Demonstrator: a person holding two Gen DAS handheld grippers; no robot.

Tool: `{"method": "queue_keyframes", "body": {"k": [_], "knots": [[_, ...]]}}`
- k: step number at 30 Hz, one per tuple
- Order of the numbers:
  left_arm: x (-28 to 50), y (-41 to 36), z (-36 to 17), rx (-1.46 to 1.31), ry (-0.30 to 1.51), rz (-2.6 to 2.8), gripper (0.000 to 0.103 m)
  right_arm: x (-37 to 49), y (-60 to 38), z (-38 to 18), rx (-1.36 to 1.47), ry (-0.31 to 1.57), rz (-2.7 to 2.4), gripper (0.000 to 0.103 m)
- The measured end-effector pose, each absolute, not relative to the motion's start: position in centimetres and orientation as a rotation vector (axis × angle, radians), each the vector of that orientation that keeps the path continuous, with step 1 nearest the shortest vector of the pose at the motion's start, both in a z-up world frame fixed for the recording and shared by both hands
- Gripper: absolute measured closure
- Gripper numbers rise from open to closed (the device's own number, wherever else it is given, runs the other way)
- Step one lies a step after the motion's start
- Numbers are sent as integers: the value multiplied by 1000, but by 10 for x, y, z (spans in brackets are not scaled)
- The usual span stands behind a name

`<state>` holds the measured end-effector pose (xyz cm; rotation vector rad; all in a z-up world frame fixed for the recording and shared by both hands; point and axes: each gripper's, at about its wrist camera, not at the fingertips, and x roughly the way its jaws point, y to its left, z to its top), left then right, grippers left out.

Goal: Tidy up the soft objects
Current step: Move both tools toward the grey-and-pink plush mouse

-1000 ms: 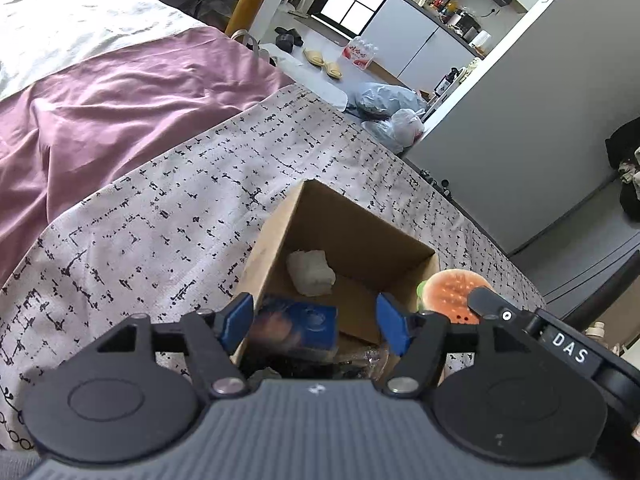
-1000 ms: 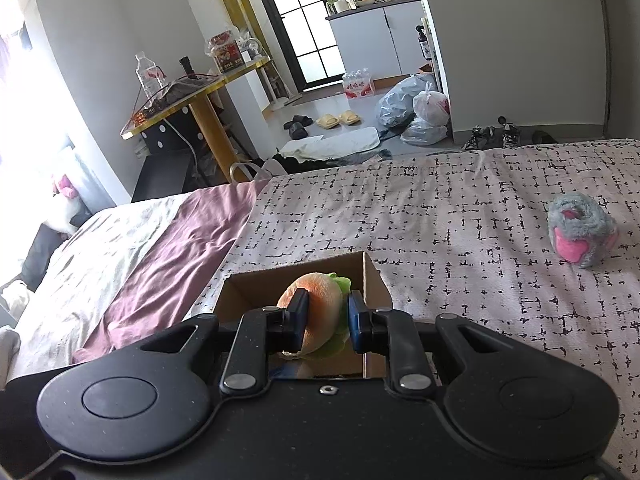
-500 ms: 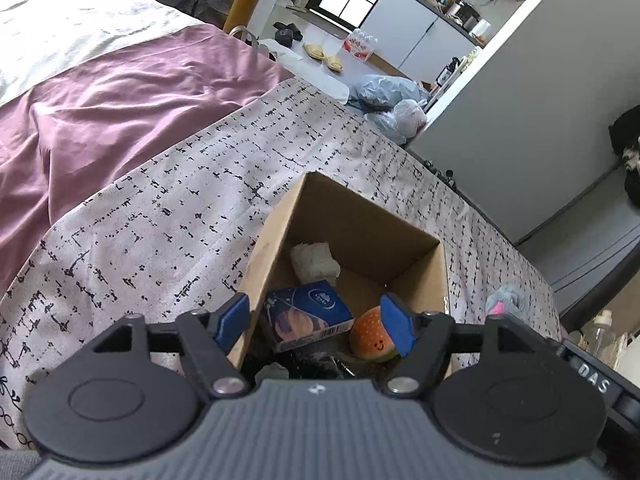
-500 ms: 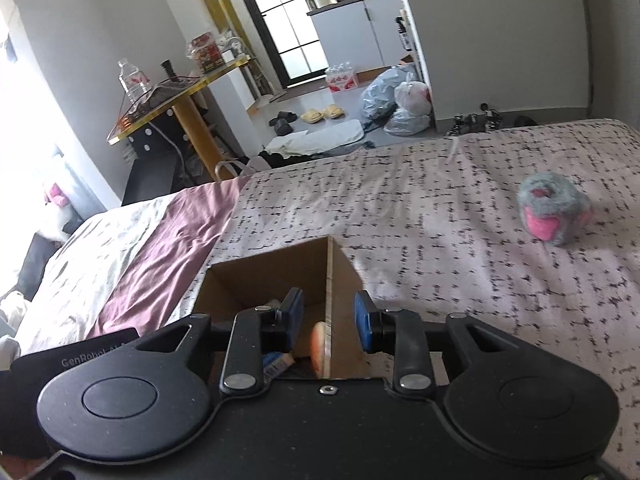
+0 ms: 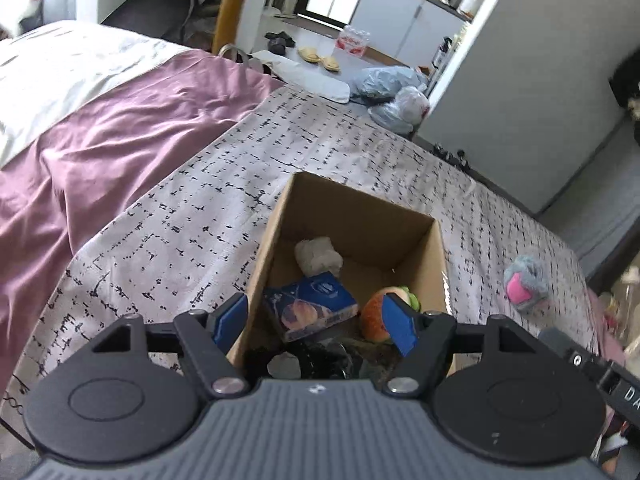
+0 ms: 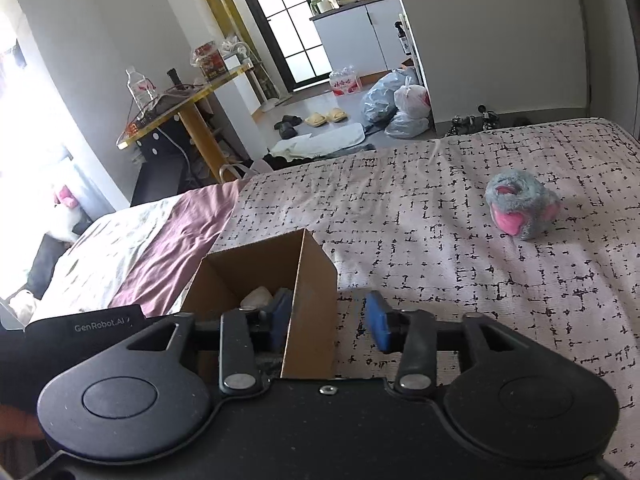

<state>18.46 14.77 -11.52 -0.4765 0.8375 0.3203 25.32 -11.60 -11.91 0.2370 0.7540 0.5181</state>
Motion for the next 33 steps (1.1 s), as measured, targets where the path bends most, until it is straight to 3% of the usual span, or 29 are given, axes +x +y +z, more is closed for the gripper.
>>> {"method": "queue_keyframes", "body": {"k": [3,6,12,18,28,33], "knots": [[185,135,-108,-438,844,298,30,253,-126,-117,251,748,527,60],[183,122,-102,-403,840,298,29,252,-139,-115,260,737,523,50],[186,93,-94,-370,834,280,15,251,-169,-112,266,698,509,34],[192,65,-84,-334,829,278,12,252,-199,-112,284,675,483,26],[204,23,-79,-278,807,245,1,262,-240,-119,321,656,449,22],[214,3,-80,-262,807,218,0,270,-256,-125,341,650,432,20]]}}
